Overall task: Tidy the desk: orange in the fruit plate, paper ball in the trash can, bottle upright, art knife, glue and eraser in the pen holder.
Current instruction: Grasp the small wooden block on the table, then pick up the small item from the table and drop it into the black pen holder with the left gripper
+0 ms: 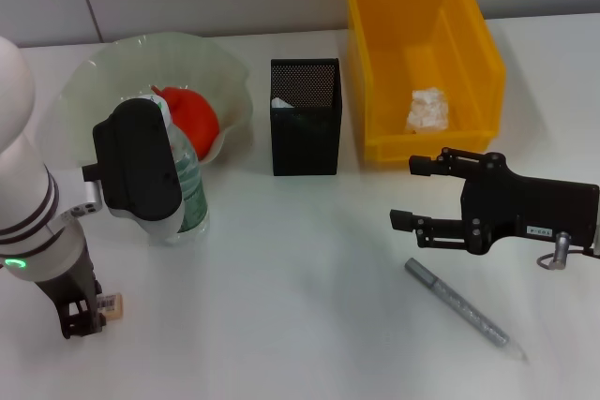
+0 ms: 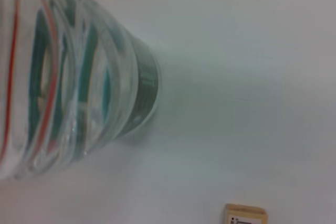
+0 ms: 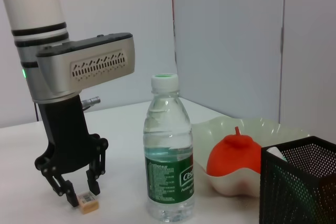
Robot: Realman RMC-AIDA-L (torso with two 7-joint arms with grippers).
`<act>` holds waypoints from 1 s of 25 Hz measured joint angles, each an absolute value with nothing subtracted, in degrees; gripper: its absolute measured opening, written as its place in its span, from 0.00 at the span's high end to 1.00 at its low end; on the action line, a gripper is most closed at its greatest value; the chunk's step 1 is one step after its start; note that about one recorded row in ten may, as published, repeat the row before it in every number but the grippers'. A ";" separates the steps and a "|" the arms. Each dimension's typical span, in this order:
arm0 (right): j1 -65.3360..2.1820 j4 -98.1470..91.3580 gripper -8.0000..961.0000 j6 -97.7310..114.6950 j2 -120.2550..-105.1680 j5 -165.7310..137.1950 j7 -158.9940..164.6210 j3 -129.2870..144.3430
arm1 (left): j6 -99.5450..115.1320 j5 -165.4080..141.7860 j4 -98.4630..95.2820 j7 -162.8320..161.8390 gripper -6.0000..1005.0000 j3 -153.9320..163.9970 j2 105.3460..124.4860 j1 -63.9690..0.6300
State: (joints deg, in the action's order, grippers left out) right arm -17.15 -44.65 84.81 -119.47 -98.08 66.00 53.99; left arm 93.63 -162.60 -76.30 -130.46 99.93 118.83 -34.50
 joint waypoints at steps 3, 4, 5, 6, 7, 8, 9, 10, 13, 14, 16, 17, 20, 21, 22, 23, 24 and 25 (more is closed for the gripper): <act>-17.20 -44.70 0.21 84.81 -119.45 -98.08 66.00 53.92 | 93.74 -162.59 -76.29 -130.48 0.58 99.92 118.88 -34.54; -17.23 -44.73 0.21 84.81 -119.44 -98.08 66.00 53.92 | 93.78 -162.59 -76.29 -130.48 0.60 99.92 118.88 -34.54; -17.23 -44.76 0.21 84.81 -119.44 -98.08 66.00 53.90 | 93.84 -162.57 -76.29 -130.48 0.63 99.93 118.88 -34.55; -17.23 -44.78 0.21 84.81 -119.44 -98.08 66.00 53.88 | 93.90 -162.54 -76.29 -130.49 0.66 99.93 118.89 -34.58; -17.22 -44.79 0.21 84.81 -119.44 -98.08 66.00 53.86 | 93.96 -162.50 -76.29 -130.49 0.66 99.92 118.89 -34.61; -17.23 -44.79 0.21 84.81 -119.44 -98.08 66.00 53.84 | 94.05 -162.42 -76.29 -130.49 0.66 99.93 118.90 -34.67; -17.23 -44.80 0.21 84.81 -119.44 -98.08 66.00 53.82 | 94.10 -162.36 -76.28 -130.49 0.66 99.93 118.91 -34.74; -17.23 -44.81 0.21 84.81 -119.44 -98.08 66.00 53.82 | 94.12 -162.32 -76.29 -130.48 0.67 99.93 118.91 -34.79; -17.22 -44.83 0.21 84.81 -119.44 -98.08 66.00 53.81 | 94.14 -162.32 -76.29 -130.48 0.72 99.93 118.91 -34.89; -17.21 -44.83 0.21 84.81 -119.44 -98.08 66.00 53.79 | 94.14 -162.32 -76.29 -130.48 0.74 99.93 118.91 -34.93; -17.19 -44.83 0.21 84.81 -119.44 -98.08 66.00 53.75 | 94.14 -162.33 -76.29 -130.49 0.74 99.93 118.92 -34.96; -17.18 -44.83 0.21 84.81 -119.44 -98.08 66.00 53.75 | 94.14 -162.32 -76.29 -130.50 0.74 99.93 118.92 -34.97; -17.15 -44.87 0.21 84.81 -119.44 -98.08 66.00 53.76 | 94.17 -162.21 -76.35 -130.47 0.74 99.93 118.98 -35.02; -17.12 -44.91 0.21 84.81 -119.44 -98.08 66.00 53.76 | 94.21 -162.17 -76.44 -130.43 0.74 99.93 118.98 -35.00; -17.07 -44.96 0.21 84.81 -119.44 -98.08 66.00 53.76 | 94.32 -161.99 -76.61 -130.36 0.74 99.93 118.99 -34.96; -17.02 -44.99 0.21 84.81 -119.44 -98.08 66.00 53.76 | 94.32 -161.99 -76.61 -130.36 0.74 99.93 118.99 -34.96; -16.98 -45.01 0.21 84.81 -119.44 -98.08 66.00 53.73 | 94.57 -161.65 -76.91 -130.22 0.74 99.92 118.99 -34.93; -16.94 -45.03 0.21 84.81 -119.44 -98.08 66.00 53.71 | 95.19 -160.30 -77.70 -130.04 0.74 99.78 119.00 -34.93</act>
State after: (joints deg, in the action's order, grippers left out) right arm -16.94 -45.03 84.81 -119.44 -98.08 66.00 53.71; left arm 95.19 -160.30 -77.70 -130.04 99.78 119.00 -34.93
